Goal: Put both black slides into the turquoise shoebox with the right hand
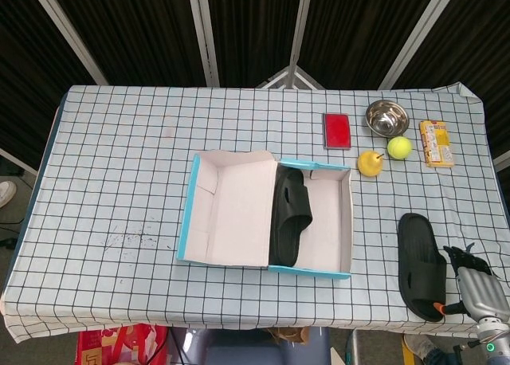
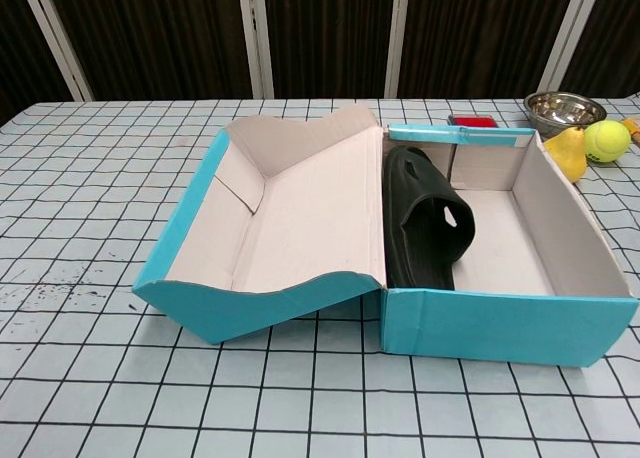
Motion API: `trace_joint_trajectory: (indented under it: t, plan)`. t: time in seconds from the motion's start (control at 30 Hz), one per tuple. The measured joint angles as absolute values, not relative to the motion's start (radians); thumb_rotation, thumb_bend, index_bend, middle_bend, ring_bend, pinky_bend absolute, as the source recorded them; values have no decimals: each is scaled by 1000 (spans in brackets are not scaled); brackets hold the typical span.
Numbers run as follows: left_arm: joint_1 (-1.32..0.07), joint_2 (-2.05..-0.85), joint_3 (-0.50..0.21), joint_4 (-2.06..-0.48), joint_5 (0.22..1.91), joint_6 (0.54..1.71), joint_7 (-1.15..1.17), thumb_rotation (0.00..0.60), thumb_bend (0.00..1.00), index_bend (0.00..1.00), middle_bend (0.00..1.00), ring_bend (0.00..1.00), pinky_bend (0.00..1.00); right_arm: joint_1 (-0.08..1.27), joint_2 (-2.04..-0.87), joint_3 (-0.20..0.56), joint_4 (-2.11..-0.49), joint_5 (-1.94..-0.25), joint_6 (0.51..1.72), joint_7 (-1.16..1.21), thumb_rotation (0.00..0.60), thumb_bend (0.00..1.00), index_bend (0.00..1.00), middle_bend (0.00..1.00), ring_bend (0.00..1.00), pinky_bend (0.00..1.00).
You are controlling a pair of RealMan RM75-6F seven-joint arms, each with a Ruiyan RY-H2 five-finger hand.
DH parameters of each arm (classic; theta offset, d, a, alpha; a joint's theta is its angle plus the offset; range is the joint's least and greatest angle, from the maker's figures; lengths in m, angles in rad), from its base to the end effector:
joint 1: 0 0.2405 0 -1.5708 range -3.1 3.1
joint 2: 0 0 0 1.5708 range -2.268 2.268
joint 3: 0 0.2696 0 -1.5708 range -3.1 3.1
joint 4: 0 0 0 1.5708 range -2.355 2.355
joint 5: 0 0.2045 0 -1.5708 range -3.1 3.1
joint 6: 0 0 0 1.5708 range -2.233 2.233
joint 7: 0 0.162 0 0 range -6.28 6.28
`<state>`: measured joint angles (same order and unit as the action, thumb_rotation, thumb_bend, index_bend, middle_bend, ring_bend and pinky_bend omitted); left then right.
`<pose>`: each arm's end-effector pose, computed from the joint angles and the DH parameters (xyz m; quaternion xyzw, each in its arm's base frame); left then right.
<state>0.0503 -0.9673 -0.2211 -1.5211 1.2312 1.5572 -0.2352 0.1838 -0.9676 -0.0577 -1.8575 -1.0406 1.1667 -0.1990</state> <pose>-0.3779 0.1749 0.2938 -0.4242 -0.3730 -0.3981 0.7228 -0.3541 -0.1800 0.1563 0.5718 -0.5531 0.1758 0.5798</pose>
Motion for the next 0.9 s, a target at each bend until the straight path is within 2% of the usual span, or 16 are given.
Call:
trace_joint_trajectory:
  t: [0.9]
  plan:
    - [39,-975,-216,-1523,1228,1544,-200,600,813,223,92,59,135,201,-1131,-38,-1696,-965,1102,-277,600,0,0,69,0,0]
